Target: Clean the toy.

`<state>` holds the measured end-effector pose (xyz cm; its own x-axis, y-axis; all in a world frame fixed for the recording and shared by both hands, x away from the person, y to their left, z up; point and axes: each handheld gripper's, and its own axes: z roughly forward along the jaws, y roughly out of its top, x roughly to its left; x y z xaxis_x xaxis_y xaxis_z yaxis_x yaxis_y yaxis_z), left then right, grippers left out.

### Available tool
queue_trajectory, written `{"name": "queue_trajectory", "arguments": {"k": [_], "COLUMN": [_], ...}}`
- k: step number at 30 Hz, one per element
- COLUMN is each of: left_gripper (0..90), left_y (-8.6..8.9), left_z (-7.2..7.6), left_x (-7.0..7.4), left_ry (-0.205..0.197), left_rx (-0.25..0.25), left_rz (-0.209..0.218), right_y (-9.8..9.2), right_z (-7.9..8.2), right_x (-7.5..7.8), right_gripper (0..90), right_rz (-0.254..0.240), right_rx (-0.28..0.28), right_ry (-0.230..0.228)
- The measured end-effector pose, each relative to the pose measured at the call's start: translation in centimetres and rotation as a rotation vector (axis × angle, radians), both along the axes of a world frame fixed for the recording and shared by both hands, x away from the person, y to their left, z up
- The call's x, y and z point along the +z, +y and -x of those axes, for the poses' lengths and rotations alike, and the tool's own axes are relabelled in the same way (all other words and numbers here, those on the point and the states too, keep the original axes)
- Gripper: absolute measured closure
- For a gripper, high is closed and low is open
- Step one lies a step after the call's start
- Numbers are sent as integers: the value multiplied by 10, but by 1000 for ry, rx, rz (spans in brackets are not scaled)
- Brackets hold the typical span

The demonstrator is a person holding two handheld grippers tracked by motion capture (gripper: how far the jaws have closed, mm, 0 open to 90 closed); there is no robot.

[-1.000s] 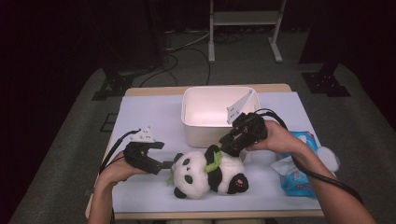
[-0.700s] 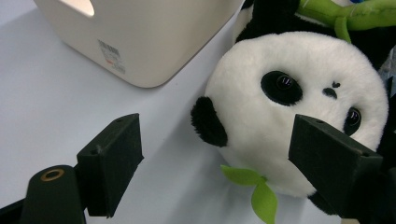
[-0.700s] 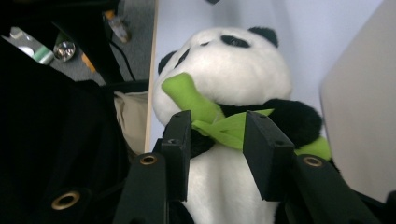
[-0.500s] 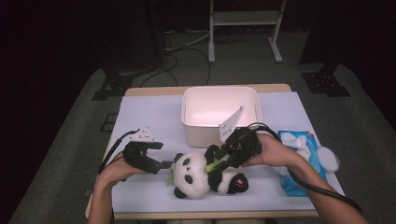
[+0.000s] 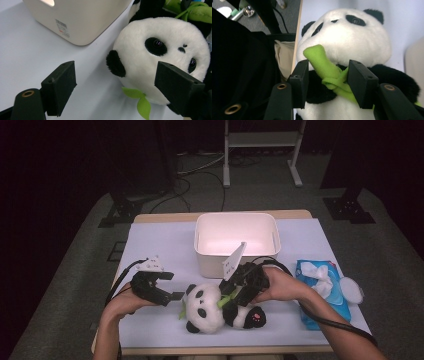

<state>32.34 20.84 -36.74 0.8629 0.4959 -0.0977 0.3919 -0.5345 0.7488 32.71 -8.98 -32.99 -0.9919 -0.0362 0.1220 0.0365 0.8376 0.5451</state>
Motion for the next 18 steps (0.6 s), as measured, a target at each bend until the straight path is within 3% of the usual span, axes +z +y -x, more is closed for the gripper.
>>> {"name": "queue_trajectory", "arguments": {"k": [4, 13, 18], "left_gripper": [165, 126, 125], "left_y": [1, 2, 3], "left_z": [0, 0, 0], "left_x": [1, 0, 0], "left_ry": [-2, 0, -1], "left_rx": [2, 15, 16], "left_rz": [2, 0, 2], "right_y": [4, 4, 3], "right_z": [0, -4, -6], "right_x": [-5, -7, -5], "right_gripper": [519, 670, 698], "right_rz": [27, 41, 34], "right_rx": [6, -30, -39], "right_ry": [-13, -26, -27]}}
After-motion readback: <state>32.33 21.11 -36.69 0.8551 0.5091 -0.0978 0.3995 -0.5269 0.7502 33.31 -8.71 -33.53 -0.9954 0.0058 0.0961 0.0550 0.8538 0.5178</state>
